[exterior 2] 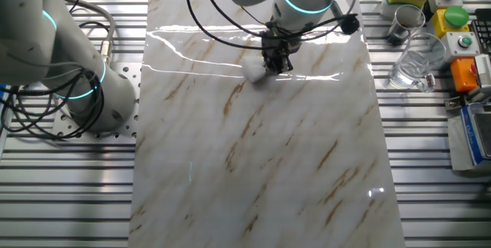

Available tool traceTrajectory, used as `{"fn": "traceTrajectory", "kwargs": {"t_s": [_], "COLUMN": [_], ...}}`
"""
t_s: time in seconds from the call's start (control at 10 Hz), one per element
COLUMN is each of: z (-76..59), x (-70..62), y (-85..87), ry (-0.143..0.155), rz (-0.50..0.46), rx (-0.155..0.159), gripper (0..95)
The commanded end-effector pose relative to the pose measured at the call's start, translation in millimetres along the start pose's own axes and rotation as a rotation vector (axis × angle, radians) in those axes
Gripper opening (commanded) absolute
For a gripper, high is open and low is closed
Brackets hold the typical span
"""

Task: Clean the tabletop with a sponge

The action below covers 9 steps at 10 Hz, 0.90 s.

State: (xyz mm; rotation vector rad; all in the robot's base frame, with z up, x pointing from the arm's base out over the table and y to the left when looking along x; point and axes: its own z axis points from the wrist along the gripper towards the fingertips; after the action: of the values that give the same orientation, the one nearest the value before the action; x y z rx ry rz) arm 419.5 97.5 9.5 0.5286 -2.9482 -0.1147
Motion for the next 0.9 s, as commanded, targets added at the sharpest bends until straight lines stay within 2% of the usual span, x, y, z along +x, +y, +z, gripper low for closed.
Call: {"fn": "traceTrajectory", "kwargs": {"t_s": [0.1, 0.5, 0.8, 0.9], "z": [0.6, -1.9, -2.4, -2.2], "x": [-0.5, 0.7, 3.3, 3.8], "y": [-1.9, -1.4, -1.8, -2.1], "ry": [-0.007, -0.014, -0.019, -0.016], "rz": [0.071, 0.078, 0.081, 0.075], "rx": [0.003, -0.016, -0.002, 0.023], "gripper": [0.0, 0.0, 0.0, 0.0]}}
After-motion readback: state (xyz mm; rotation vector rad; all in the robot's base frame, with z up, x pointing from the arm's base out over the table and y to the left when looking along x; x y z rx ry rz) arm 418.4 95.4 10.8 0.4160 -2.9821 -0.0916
